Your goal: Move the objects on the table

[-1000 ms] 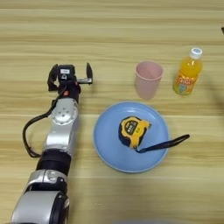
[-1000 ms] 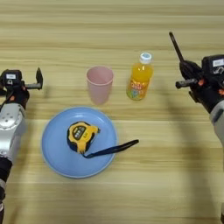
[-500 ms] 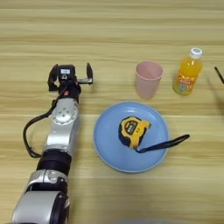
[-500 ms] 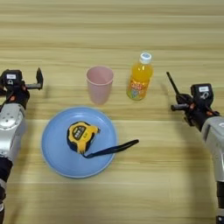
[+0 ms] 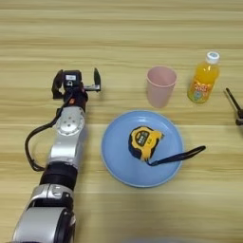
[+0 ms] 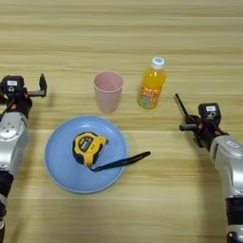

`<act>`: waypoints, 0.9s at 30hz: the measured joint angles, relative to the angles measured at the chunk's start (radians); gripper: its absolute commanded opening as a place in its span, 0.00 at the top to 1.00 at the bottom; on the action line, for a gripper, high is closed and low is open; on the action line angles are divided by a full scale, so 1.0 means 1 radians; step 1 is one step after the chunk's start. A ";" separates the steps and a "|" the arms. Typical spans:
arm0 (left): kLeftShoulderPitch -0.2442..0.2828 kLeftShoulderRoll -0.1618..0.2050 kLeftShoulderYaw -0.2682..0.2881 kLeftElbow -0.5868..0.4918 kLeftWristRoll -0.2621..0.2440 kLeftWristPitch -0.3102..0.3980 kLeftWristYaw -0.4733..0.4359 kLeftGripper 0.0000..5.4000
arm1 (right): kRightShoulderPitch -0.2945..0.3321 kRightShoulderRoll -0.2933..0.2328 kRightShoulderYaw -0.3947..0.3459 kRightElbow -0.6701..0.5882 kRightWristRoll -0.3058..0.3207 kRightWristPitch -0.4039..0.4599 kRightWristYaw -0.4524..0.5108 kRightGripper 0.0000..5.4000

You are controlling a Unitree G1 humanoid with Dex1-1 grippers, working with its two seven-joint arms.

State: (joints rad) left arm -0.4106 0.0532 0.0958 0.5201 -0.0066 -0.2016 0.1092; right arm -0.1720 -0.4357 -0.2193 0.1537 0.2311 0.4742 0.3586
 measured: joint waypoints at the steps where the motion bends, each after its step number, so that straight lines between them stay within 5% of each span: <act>1: 0.000 0.000 0.000 0.000 0.000 0.000 0.000 0.00 | 0.000 0.000 0.002 -0.001 0.000 0.000 0.001 0.83; 15: 0.000 0.000 0.000 0.000 0.000 0.000 0.000 0.00 | -0.001 0.014 0.009 -0.042 0.004 -0.021 -0.002 0.57; 27: 0.001 0.000 -0.007 -0.012 0.004 -0.004 -0.003 0.00 | -0.096 0.093 -0.047 0.081 0.003 -0.281 -0.091 0.32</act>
State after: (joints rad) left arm -0.4100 0.0532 0.0889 0.5083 -0.0027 -0.2053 0.1064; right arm -0.2683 -0.3428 -0.2666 0.2349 0.2339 0.1928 0.2672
